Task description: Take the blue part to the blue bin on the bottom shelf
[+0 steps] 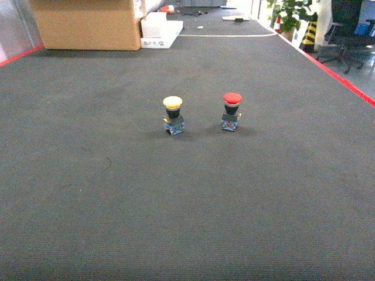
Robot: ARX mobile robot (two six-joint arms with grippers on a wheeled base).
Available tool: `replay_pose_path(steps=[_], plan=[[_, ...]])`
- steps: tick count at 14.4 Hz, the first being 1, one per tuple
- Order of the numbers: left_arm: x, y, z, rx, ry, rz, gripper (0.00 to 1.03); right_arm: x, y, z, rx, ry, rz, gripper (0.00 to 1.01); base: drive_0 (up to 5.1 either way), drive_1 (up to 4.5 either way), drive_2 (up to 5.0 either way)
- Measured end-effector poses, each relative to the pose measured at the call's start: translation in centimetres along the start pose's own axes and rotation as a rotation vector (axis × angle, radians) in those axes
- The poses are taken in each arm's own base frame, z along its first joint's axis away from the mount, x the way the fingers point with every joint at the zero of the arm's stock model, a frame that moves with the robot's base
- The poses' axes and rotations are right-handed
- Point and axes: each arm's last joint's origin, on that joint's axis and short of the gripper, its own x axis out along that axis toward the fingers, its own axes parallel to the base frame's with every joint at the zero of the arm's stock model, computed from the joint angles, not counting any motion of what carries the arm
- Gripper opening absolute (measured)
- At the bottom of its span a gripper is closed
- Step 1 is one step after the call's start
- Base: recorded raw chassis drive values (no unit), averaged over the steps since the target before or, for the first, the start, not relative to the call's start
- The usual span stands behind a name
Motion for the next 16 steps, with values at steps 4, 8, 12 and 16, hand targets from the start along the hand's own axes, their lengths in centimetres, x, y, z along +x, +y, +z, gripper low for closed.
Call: replay_pose_path(steps=[4,8,12,16], plan=[[-2.2,0.5,0.4,-0.033,-0.063,-0.002,0.44,0.0,0.0,0.0,0.000,0.000,0.000,0.98,0.0,0.00,0.0],[-2.2,0.6,0.5,-0.040,-0.071,0.001,0.44,0.0,0.0,0.0,0.000,0.000,0.000,0.98,0.0,0.00,0.0],[-2.2,0.6,0.5,-0.043,-0.073,0.003,0.44,0.0,0.0,0.0,0.000,0.000,0.000,0.98,0.0,0.00,0.0],[-2.2,0.6,0.4,-0.041,-0.068,0.004,0.44,0.0,0.0,0.0,0.000,-0.002,0.000,0.98,0.0,-2.98,3.0]])
